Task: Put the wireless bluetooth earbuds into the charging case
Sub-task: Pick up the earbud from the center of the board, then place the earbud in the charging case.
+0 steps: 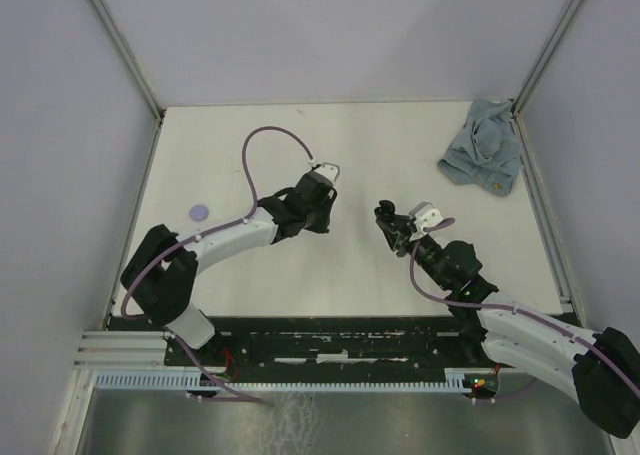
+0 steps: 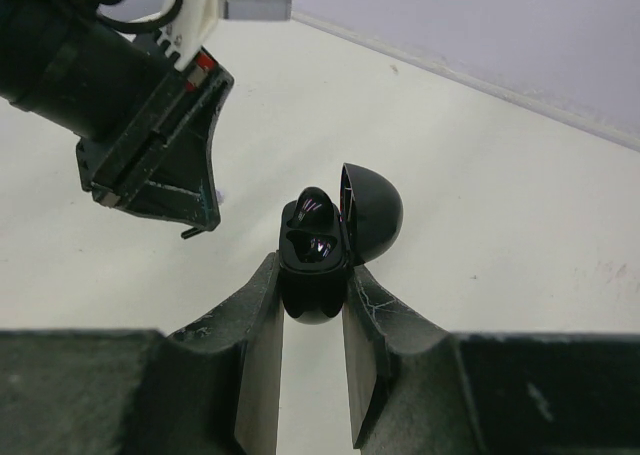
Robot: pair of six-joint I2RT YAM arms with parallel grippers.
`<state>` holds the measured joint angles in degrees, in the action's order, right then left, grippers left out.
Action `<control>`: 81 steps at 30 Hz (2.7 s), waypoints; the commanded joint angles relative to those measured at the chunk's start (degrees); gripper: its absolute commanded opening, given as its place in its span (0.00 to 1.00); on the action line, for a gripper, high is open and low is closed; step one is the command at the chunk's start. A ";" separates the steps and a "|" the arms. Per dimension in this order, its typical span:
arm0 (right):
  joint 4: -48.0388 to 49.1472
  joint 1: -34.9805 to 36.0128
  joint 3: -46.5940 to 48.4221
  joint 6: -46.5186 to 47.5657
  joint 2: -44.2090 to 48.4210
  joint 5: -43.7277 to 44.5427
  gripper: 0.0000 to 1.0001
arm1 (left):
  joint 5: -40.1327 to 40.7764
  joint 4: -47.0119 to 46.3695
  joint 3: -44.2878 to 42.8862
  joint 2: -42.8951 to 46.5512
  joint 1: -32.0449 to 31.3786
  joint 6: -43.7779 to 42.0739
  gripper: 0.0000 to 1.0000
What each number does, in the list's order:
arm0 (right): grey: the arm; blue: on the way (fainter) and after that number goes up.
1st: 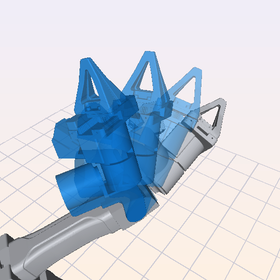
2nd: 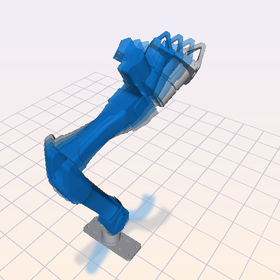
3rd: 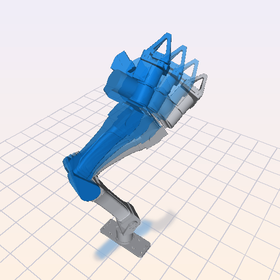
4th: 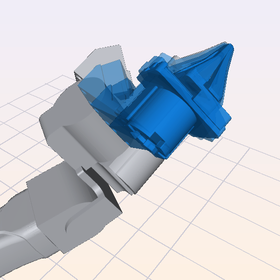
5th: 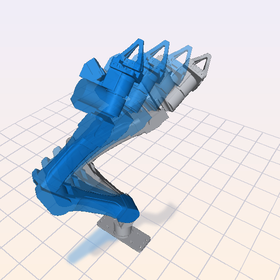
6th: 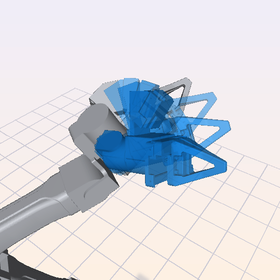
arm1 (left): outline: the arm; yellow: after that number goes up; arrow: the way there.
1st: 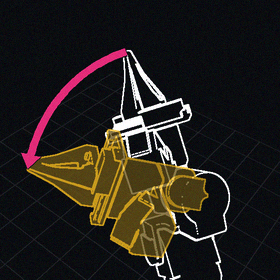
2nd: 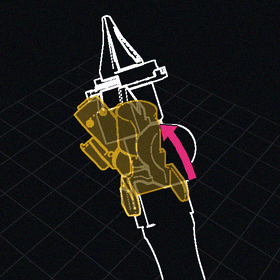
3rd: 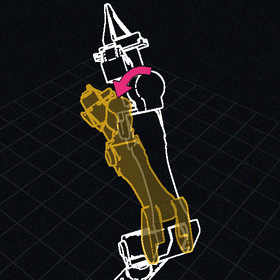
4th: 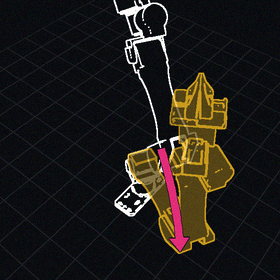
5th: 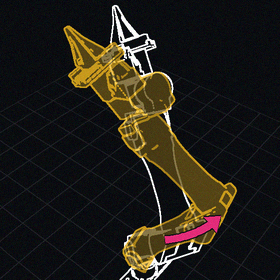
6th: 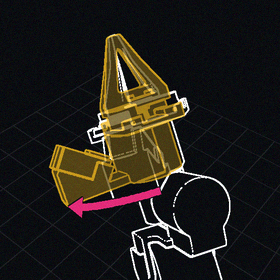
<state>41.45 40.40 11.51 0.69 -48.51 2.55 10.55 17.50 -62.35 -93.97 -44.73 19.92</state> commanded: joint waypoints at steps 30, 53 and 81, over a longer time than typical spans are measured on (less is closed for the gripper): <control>13.42 0.41 8.46 -7.96 -8.82 -16.45 0.02 | -21.69 -33.59 14.78 33.11 -3.00 -2.81 0.21; 18.22 0.86 9.73 -12.24 -10.86 -20.56 0.02 | -18.74 -38.17 13.68 28.50 -5.69 -6.11 0.21; 18.48 0.82 9.94 -12.64 -10.40 -21.09 0.02 | -17.70 -40.25 13.08 27.16 -6.28 -6.66 0.21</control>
<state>56.10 40.88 18.63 -10.98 -59.72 -16.95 -7.62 -19.64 -47.44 -66.35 -50.61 15.42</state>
